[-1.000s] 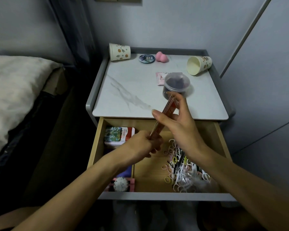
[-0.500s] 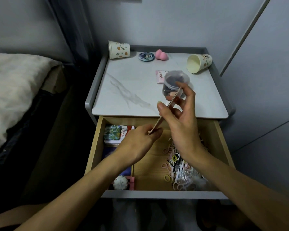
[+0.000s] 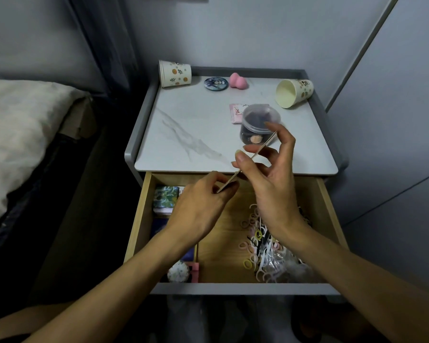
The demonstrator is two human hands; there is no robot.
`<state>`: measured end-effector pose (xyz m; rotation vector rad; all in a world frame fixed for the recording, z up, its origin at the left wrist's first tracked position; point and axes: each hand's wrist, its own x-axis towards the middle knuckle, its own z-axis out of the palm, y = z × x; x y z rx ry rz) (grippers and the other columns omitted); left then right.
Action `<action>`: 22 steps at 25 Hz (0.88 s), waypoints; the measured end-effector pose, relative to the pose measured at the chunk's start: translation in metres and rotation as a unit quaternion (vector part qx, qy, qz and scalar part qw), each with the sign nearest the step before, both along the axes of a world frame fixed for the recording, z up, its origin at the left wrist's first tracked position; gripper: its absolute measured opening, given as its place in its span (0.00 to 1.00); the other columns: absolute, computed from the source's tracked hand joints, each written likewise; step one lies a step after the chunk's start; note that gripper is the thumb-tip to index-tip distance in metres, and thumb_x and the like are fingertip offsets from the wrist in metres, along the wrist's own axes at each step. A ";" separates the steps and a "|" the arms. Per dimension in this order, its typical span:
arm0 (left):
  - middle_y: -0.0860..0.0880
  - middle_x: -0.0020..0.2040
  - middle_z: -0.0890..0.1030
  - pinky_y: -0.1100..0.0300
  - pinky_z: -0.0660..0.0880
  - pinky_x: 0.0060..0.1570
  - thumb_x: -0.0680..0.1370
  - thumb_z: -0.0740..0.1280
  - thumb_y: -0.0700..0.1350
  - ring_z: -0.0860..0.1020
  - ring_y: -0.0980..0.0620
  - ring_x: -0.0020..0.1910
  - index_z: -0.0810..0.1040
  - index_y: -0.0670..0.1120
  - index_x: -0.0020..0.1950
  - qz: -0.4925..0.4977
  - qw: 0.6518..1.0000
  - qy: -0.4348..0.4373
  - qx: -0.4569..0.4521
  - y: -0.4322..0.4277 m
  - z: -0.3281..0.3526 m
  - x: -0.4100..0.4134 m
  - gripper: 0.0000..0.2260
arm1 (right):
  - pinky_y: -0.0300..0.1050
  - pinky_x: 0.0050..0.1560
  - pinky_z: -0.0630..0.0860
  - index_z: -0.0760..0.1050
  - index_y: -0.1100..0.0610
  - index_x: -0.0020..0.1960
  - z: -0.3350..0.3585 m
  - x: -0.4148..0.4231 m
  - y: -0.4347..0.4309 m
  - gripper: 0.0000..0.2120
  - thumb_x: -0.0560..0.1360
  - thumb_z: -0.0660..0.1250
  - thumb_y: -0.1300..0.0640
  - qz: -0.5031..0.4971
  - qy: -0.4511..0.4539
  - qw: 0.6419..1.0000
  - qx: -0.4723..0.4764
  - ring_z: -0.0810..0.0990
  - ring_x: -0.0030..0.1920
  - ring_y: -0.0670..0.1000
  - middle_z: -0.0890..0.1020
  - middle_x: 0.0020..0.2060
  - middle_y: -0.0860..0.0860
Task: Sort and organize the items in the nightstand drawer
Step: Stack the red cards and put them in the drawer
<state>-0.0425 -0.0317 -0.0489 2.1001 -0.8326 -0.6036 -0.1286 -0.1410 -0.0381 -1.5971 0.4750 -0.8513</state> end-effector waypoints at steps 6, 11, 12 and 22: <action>0.55 0.45 0.81 0.49 0.77 0.46 0.79 0.57 0.59 0.79 0.51 0.44 0.77 0.57 0.54 -0.015 0.999 -0.049 -0.008 0.001 -0.001 -0.001 0.12 | 0.57 0.57 0.80 0.60 0.41 0.70 -0.001 0.002 0.004 0.29 0.76 0.71 0.52 0.002 0.002 1.000 0.002 0.83 0.53 0.56 0.77 0.55 0.54; 0.54 0.38 0.78 0.53 0.70 0.37 0.80 0.58 0.56 0.76 0.51 0.38 0.73 0.57 0.45 -0.017 0.999 -0.045 -0.013 0.002 0.000 -0.001 0.08 | 0.61 0.60 0.77 0.59 0.41 0.70 -0.004 0.003 0.004 0.28 0.76 0.69 0.50 -0.004 0.001 1.000 0.007 0.79 0.57 0.59 0.76 0.55 0.55; 0.53 0.39 0.79 0.52 0.71 0.37 0.81 0.58 0.56 0.76 0.51 0.38 0.74 0.56 0.46 -0.020 0.998 -0.050 -0.018 0.002 -0.001 -0.001 0.09 | 0.61 0.60 0.77 0.59 0.41 0.70 -0.004 0.003 0.004 0.28 0.76 0.69 0.50 -0.005 -0.001 1.000 0.005 0.79 0.57 0.59 0.76 0.55 0.56; 0.55 0.51 0.83 0.51 0.78 0.41 0.79 0.62 0.58 0.82 0.50 0.46 0.75 0.55 0.59 0.063 0.948 -0.308 -0.042 0.004 0.009 -0.010 0.12 | 0.59 0.58 0.78 0.57 0.43 0.71 0.007 0.004 -0.007 0.28 0.77 0.68 0.52 -0.018 -0.015 0.999 -0.048 0.78 0.60 0.56 0.73 0.65 0.52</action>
